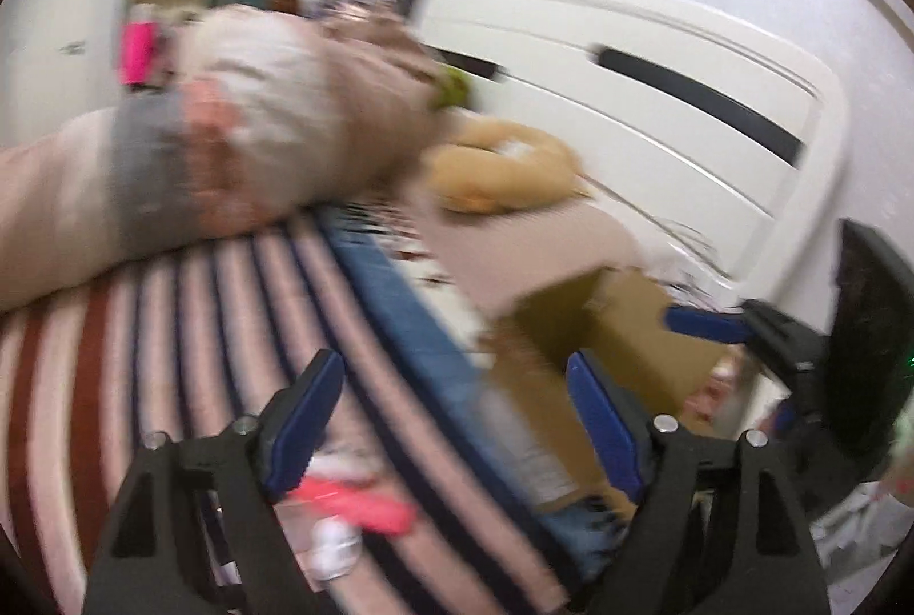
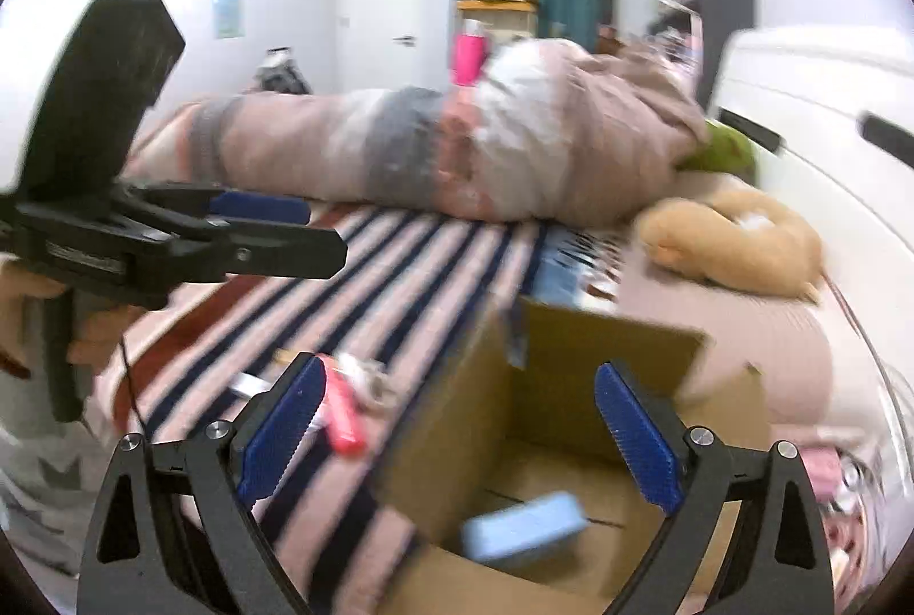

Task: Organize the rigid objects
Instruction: 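Open the right gripper and bring it back to the items, then grasp the pink spray bottle with the right gripper, then carry the pink spray bottle into the box and open the right gripper, then bring the right gripper back over the clear bottle with beige cap, then grasp the white USB hub with the left gripper while the right gripper grasps the clear bottle, then lower the USB hub into the box with the left gripper while the right gripper drops the clear bottle in, then bring both open grippers back to the remaining items, then grasp the gold bar with the left gripper while the right gripper grasps the white lens case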

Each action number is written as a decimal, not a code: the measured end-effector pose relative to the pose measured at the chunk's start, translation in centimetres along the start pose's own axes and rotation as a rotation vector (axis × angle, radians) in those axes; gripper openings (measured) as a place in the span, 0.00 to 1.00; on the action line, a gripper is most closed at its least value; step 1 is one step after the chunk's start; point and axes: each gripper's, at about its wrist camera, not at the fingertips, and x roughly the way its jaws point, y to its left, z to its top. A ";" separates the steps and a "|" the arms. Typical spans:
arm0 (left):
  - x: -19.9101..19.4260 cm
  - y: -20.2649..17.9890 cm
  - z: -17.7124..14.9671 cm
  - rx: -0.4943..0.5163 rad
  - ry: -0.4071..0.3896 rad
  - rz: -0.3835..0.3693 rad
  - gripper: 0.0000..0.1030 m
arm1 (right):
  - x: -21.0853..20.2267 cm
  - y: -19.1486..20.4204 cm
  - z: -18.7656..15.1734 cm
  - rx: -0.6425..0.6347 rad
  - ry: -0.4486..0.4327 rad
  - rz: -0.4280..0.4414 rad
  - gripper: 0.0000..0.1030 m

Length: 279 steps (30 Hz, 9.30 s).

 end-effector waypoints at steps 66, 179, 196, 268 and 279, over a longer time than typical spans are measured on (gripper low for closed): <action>-1.7 7.2 -8.3 -0.153 -0.003 -0.127 0.76 | 8.4 10.5 -1.8 0.050 0.129 0.269 0.26; 8.7 13.4 -18.0 -0.223 0.237 0.270 0.54 | 17.5 6.2 -10.4 0.243 0.455 -0.042 0.23; -3.0 10.0 -10.9 -0.125 -0.010 0.254 0.54 | 7.3 8.2 -2.2 0.104 0.102 0.109 0.22; 0.2 7.7 -4.0 -0.031 0.031 0.212 0.75 | 5.1 7.7 -0.5 0.027 0.087 0.133 0.42; 5.2 13.9 -11.0 -0.102 0.173 0.193 0.75 | 17.1 10.4 -7.6 0.136 0.382 0.152 0.50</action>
